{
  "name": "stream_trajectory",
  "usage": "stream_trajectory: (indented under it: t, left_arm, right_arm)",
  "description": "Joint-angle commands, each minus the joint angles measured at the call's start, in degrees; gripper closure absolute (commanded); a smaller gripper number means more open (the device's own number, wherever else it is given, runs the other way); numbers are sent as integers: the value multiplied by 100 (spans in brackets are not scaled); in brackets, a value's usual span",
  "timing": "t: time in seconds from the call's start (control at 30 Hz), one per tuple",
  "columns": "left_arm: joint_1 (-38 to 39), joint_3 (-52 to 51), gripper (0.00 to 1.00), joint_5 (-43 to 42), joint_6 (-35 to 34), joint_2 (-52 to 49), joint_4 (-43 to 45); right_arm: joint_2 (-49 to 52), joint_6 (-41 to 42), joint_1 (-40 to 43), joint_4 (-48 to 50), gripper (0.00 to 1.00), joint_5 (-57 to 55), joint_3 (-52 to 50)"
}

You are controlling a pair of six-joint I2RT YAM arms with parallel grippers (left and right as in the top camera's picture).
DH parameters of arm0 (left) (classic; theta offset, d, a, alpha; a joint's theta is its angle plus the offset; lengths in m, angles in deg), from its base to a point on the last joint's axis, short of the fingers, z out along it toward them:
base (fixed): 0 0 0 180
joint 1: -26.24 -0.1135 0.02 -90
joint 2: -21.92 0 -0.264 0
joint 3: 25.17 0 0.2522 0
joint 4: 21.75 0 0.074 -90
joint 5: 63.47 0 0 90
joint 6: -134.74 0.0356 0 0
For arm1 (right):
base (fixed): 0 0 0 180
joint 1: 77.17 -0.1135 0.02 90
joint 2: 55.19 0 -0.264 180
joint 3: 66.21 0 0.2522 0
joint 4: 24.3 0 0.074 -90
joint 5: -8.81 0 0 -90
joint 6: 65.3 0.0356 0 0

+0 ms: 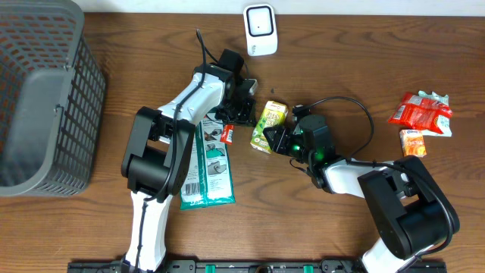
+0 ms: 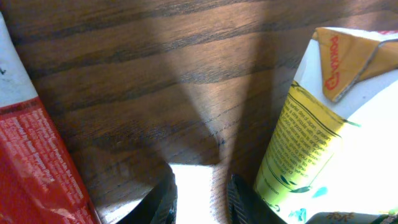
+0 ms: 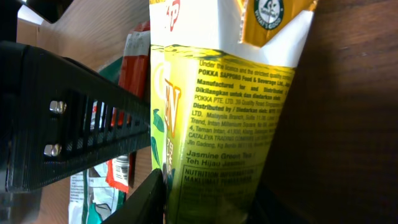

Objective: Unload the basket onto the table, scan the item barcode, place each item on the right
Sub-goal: 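Grasp the carton with the right gripper and release the left gripper, then carry the carton up to the white scanner with the right gripper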

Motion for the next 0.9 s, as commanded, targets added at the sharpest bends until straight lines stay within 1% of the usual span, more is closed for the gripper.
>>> stream_trajectory:
  t: [0.0,0.13,0.27,0.47,0.53,0.6,0.73,0.8,0.87]
  left_arm:
    - [-7,105,70,181,59,153,-13]
    - [-125,133,68,179,31,267,-39]
    - [-363,162,67,179,-7,632,-57]
    - [-662,162,63,181,-9,1207,-105]
    - [-767,160,62,317,-61,1443,-170]
    - [-855,160,61,702,-219,1668,-264]
    - [-1025,162,61,1526,-494,2133,-470]
    - [-1126,160,61,1810,-686,2330,-564]
    - [-1246,162,60,1908,-872,2465,-658]
  right_arm:
    - [-31,-262,-22,17,69,-72,-74]
    - [-101,-516,-22,-46,73,-59,-57]
    - [-332,-898,15,-579,78,-57,179]
    - [-413,-1475,-11,-1486,78,116,706]
    - [-463,-1714,13,-2293,78,107,1110]
    - [-490,-2037,46,-3292,79,-9,1657]
    - [-490,-2782,37,-5818,79,-680,3320]
    - [-487,-3003,0,-6778,81,-988,4111]
    - [-487,-3136,-46,-7622,82,-1294,4894]
